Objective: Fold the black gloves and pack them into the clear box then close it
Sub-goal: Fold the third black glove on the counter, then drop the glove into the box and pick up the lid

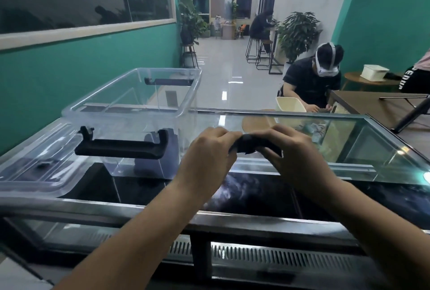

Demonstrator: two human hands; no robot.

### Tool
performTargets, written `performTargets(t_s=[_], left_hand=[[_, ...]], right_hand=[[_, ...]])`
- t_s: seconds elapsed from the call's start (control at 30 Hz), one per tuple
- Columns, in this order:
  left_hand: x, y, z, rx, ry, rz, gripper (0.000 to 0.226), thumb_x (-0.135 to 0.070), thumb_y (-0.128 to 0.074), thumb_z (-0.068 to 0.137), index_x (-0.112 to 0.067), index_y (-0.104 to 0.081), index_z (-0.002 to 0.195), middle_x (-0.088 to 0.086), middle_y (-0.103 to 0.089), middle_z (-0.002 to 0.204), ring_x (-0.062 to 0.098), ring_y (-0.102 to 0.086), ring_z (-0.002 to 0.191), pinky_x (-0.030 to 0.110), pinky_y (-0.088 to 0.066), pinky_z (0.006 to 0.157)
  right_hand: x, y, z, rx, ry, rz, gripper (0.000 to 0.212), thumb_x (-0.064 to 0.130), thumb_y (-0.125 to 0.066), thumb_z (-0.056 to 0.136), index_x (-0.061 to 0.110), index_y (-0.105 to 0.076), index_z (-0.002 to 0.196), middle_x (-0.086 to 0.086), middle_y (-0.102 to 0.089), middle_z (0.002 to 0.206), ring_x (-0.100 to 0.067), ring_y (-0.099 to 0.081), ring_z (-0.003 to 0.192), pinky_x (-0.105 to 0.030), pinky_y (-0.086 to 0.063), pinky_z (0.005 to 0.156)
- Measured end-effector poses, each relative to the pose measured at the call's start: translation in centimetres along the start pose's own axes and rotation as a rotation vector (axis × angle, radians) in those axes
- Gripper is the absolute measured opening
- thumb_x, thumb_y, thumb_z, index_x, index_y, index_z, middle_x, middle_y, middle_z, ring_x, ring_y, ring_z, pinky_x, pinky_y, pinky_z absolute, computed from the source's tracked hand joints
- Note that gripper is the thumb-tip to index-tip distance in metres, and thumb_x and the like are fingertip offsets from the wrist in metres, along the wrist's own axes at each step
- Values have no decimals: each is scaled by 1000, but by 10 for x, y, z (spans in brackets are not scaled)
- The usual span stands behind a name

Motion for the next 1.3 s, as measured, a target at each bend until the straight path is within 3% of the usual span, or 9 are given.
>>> performTargets(t_s=[0.13,0.23,0.4,0.47,0.57,0.67,0.87,1.17,1.3], left_hand=[[-11,35,37,-60,-79,99,29,-7,-73,95,-10,-78,123,11,-76,99,31,-70,89,48,-62,80],[-19,68,67,-107,-122,180,24,-8,-69,96,-9,-79,117,13,-75,96,33,-69,86,49,-60,77],[3,125,101,-104,-151,241,17,-15,-72,97,-14,-82,110,9,-78,95,29,-73,83,44,-62,81],[23,142,103,-87,-133,252,18,-17,-78,95,-17,-84,112,6,-81,97,23,-74,84,39,-63,84],[59,160,102,-39,-77,281,23,-19,-81,94,-19,-84,117,6,-83,101,23,-75,88,32,-59,86],[94,175,94,21,39,287,24,-20,-79,94,-22,-84,118,4,-84,101,26,-76,90,37,-61,87],[137,180,80,112,218,242,28,-15,-76,93,-23,-83,120,4,-83,105,27,-74,98,41,-59,94],[167,174,63,292,385,134,45,-18,-83,93,-28,-74,135,-1,-76,118,20,-74,105,36,-58,101],[168,181,56,258,385,123,35,-22,-79,96,-31,-76,129,-5,-76,113,14,-73,101,34,-59,98]], right_hand=[[14,31,37,-66,34,-64,35,12,-81,91,15,-76,126,-6,-73,108,-15,-66,85,-27,-60,76],[28,52,69,-118,61,-82,35,16,-77,92,12,-75,127,-9,-76,112,-20,-71,87,-35,-64,80],[55,56,123,-175,87,-75,33,16,-79,93,10,-75,126,-11,-77,114,-20,-72,90,-23,-59,85],[66,42,144,-154,110,-54,28,15,-77,94,10,-76,122,-9,-77,111,-18,-71,88,-16,-56,82],[81,11,175,-101,125,-12,24,12,-77,92,13,-78,117,-7,-76,105,-18,-68,83,-23,-59,75],[98,-18,200,-62,116,22,25,11,-80,90,12,-79,115,-7,-77,101,-14,-61,78,-8,-42,65],[111,-61,222,63,98,32,26,13,-79,90,12,-78,116,-12,-77,102,-29,-71,86,-42,-61,79],[112,-78,224,263,74,-51,41,31,-83,86,17,-76,125,-7,-78,117,-27,-73,102,-42,-61,91],[108,-71,221,222,72,-37,34,21,-83,87,16,-78,120,-5,-79,112,-24,-73,98,-41,-61,90]])
Point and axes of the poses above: each hand's wrist, its own z-axis towards the middle knuckle, its own y-axis out of the back of the hand, x = y × z, the point moved 3 cm from there along z, towards the middle knuckle
